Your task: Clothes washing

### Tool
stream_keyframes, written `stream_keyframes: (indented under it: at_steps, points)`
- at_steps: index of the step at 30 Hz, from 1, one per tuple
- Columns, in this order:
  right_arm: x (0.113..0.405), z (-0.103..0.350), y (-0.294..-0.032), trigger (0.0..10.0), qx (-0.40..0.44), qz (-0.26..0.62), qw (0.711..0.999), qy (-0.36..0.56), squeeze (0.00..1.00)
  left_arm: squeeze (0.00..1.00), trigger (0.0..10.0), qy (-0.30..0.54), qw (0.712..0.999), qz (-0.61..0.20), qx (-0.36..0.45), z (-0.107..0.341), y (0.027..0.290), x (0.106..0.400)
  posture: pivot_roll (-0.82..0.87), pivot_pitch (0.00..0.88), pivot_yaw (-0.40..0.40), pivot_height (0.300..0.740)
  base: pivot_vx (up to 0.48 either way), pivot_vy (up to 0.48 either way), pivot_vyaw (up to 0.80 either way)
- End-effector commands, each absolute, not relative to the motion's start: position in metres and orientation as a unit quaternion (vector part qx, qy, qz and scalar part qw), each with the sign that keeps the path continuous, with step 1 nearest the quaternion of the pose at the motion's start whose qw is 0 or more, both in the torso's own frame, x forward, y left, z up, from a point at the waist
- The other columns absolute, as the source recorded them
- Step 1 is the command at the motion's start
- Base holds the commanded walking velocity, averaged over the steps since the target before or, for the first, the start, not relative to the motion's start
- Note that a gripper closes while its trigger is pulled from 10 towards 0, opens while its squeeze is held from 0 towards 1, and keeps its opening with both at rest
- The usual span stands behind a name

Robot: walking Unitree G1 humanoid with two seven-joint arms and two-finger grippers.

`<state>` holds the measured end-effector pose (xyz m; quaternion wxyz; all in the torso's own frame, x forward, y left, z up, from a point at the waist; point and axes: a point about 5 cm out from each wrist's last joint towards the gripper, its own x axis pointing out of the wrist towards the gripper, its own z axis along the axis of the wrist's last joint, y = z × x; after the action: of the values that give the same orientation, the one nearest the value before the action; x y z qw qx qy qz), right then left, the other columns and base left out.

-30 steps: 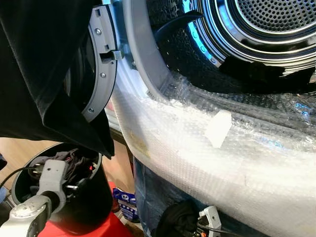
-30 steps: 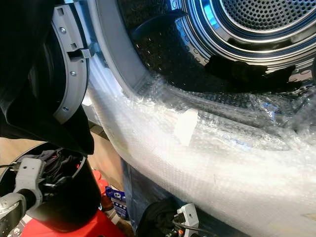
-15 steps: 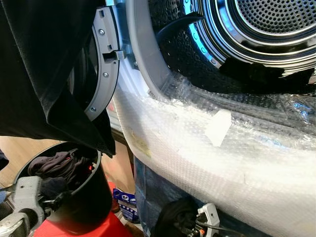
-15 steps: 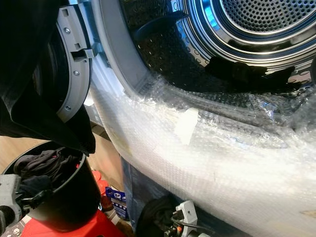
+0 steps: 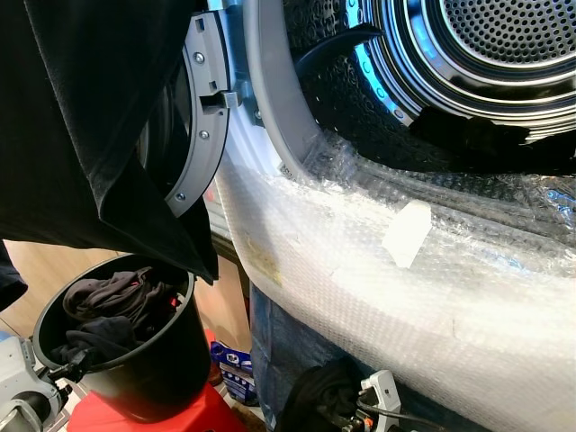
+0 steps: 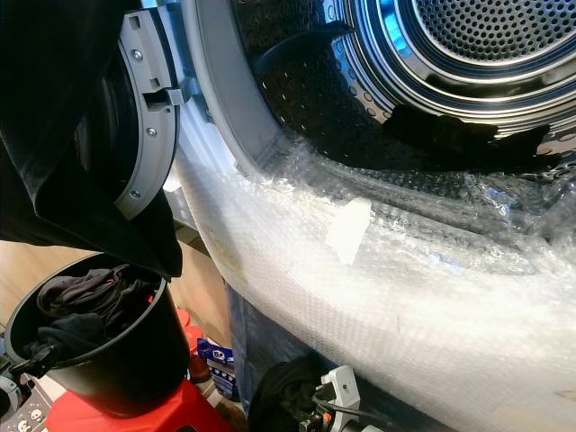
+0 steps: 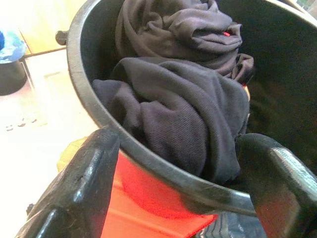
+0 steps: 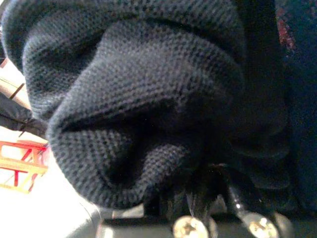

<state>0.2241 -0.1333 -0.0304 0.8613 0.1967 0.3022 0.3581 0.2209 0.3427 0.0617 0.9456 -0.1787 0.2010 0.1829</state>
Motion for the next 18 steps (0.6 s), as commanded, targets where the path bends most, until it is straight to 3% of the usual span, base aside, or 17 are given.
stream_keyframes:
  at_steps: [1,18]
  points:
    - [0.230,-0.026,-0.130,0.0,0.195,0.366,0.863,0.289,0.00,0.00,10.0,0.199,0.937,0.202,-0.203,0.060,0.348,0.218,0.06,0.000,0.066,0.740,0.000,0.000,0.00]
    - [0.236,-0.023,-0.130,0.0,0.189,0.371,0.863,0.287,0.00,0.00,10.0,0.223,0.904,0.270,-0.246,0.048,0.349,0.214,0.07,0.000,0.064,0.740,0.000,0.000,0.00]
